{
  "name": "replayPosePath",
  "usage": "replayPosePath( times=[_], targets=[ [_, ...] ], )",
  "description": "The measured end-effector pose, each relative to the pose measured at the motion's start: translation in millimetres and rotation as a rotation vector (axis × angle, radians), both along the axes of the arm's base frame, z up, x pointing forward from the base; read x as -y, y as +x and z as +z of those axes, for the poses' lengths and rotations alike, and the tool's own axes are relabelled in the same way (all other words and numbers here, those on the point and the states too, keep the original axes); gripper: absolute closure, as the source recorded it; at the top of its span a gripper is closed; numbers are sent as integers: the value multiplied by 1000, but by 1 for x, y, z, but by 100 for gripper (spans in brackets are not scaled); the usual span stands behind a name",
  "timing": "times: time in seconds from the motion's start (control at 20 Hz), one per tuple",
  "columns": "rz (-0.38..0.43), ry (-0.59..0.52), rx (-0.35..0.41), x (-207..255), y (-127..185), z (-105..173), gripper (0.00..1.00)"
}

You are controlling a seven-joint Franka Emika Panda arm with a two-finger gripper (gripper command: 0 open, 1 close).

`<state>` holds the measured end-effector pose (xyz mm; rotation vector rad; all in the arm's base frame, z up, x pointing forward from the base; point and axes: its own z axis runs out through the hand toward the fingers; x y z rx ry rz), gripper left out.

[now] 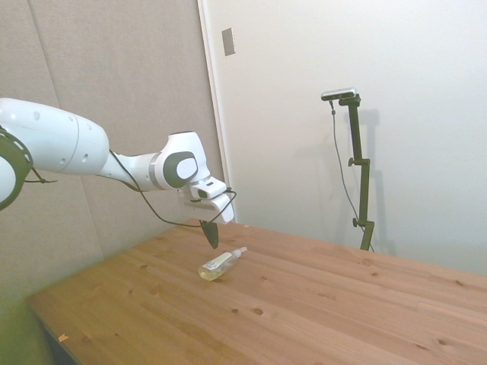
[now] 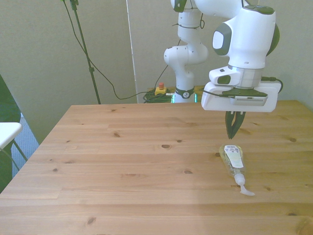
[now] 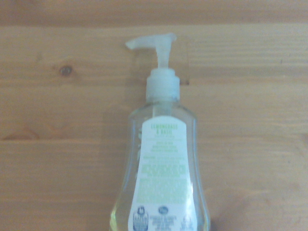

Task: Knock down the sanitizer

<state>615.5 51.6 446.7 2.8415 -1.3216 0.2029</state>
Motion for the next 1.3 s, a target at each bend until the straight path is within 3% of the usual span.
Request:
replayPosePath(
  times=[0.5,0.55,0.85,1.3],
  targets=[
    [76,48,-61,-1,-87,7,100],
    [82,48,-64,-1,-96,8,0],
    [105,56,-78,-7,-134,5,0],
    [121,56,-84,-10,-159,3,0]
  ],
)
